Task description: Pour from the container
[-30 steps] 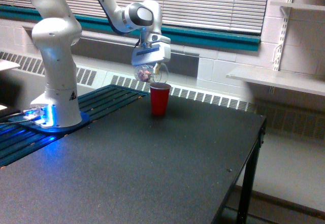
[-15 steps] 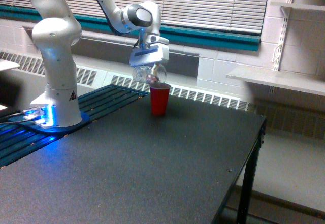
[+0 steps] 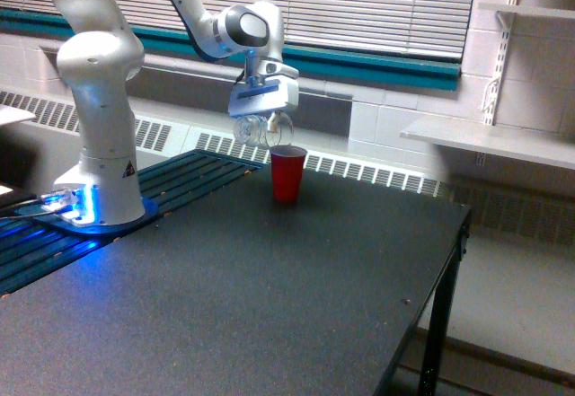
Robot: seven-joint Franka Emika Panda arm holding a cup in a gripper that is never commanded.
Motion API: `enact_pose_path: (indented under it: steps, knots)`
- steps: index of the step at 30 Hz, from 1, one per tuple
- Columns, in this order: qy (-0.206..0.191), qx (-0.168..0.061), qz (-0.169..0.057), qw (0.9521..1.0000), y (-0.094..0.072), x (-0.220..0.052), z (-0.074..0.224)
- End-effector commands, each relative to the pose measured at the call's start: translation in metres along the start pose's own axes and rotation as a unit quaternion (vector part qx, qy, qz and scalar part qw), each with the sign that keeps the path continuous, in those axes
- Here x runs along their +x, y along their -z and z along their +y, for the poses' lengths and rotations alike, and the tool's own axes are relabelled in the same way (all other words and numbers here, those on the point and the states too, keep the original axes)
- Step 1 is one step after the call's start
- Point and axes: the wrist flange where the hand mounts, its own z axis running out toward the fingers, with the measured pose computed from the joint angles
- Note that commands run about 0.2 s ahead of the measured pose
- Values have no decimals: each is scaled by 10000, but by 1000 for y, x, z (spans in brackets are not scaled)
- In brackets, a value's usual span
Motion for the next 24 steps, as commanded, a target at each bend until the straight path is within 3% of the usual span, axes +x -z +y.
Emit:
enact_pose_path:
  steps: [1, 24]
  knots:
    - [39, -19, 24, 10000, 4, 1, 2]
    - [-266, 13, 392, 9989, 31, 24, 19]
